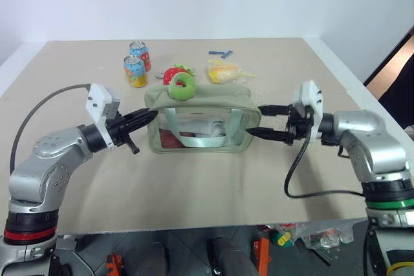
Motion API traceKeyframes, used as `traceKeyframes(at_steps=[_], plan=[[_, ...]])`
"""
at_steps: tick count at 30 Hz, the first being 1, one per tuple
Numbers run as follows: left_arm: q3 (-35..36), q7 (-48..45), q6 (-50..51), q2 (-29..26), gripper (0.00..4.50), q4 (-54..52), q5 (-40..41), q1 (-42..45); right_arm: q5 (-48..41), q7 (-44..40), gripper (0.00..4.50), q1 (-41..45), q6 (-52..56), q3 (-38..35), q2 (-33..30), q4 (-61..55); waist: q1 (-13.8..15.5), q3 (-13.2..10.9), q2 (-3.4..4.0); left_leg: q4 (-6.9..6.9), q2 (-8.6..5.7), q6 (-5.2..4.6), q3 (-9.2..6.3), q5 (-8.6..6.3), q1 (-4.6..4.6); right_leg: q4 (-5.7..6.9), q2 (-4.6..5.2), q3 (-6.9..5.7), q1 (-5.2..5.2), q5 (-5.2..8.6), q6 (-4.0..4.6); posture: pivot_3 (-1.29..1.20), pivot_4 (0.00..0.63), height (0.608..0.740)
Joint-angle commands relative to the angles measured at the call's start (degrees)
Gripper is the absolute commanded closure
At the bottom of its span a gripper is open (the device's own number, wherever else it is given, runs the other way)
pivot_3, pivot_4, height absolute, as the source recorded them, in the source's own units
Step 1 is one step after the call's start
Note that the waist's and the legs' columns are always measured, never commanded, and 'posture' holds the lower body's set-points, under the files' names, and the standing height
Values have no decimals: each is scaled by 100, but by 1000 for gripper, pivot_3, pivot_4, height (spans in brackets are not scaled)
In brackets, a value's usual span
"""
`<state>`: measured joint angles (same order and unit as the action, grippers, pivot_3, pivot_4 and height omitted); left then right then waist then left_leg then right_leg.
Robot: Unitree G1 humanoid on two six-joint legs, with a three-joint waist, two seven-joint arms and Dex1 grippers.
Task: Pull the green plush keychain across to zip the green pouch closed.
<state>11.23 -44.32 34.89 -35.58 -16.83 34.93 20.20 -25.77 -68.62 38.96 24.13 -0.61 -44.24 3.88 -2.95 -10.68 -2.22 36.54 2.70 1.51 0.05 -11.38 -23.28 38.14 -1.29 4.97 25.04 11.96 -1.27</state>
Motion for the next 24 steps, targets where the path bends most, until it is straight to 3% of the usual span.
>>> traceKeyframes(at_steps=[1,6,10,13,24], plan=[[-96,-119,-30,-24,4500,-79,71,29,-218,-116,809,1150,202,-275,-78,397,2,-1,2,1,0,0,2,0,0,0,0,1,2,-2,2,0,150,740],[-182,-97,-28,26,4500,-75,43,92,-46,243,809,2090,133,121,622,270,4,1,-1,-5,3,-4,-6,2,1,0,-4,-8,0,1,10,0,150,740],[-235,-22,25,112,4500,-180,72,86,-8,704,809,2065,290,615,1570,-255,20,1,-1,-12,4,-3,-11,2,-8,0,-3,-11,4,-5,-7,0,150,740],[-265,12,63,142,4500,-239,99,74,185,850,809,2075,142,805,1939,-172,67,1,-1,-12,-1,-3,-22,1,-29,0,6,-22,11,-4,-13,0,150,740],[-292,144,101,181,4500,-287,149,149,425,765,809,1929,-41,1007,2220,226,90,1,-1,1,-19,-3,-30,2,-46,-6,32,-39,14,-4,-27,0,150,740]])
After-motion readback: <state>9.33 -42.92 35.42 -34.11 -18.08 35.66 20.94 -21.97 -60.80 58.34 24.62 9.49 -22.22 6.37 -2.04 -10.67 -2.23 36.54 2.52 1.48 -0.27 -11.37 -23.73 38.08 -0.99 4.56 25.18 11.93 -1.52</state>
